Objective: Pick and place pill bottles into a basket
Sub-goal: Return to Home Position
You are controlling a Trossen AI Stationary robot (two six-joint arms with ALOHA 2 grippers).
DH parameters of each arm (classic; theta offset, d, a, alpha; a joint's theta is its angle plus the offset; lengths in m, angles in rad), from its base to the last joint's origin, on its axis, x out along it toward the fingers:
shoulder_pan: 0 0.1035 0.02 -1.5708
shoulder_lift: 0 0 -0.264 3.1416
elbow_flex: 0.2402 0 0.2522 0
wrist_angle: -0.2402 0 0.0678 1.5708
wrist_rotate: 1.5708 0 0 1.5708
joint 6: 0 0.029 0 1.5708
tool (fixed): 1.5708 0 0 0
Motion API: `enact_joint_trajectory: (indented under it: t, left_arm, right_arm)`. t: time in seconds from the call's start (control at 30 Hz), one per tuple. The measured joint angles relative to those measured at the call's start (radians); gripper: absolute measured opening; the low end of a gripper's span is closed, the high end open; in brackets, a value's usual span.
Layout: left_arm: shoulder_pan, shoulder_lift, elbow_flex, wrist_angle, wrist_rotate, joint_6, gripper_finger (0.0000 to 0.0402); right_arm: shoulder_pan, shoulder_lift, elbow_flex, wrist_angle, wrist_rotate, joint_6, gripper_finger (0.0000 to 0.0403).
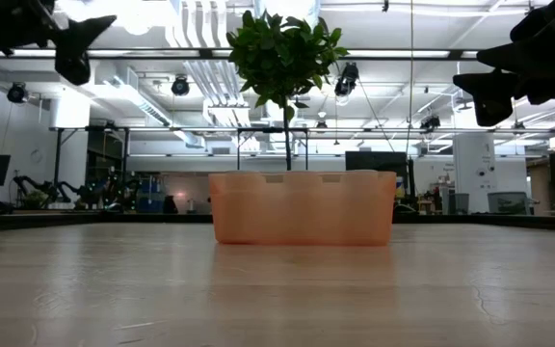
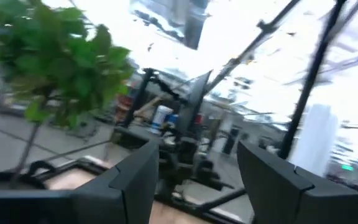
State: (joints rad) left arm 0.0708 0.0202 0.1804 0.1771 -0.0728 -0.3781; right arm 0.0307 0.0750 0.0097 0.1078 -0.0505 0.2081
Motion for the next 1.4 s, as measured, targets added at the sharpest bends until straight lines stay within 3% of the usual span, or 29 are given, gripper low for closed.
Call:
enact_joint_trajectory:
  t: [0.43, 0.77, 1.4]
  left_arm:
    - [0.000, 0.008, -0.024, 0.003, -0.070, 0.026, 0.0200]
    - [0.000, 0.008, -0.171, 0.290, -0.071, 0.023, 0.0200]
    - [0.001, 0.009, -0.172, -0.137, -0.053, 0.045, 0.0200]
  right_arm:
    - [0.000, 0.000, 0.000, 0.000, -0.001, 0.000, 0.0203]
    - [0.000, 0.003, 0.000, 0.000, 0.001, -0.002, 0.0203]
    - [0.000, 0.003, 0.000, 0.000, 0.001, -0.002, 0.0203]
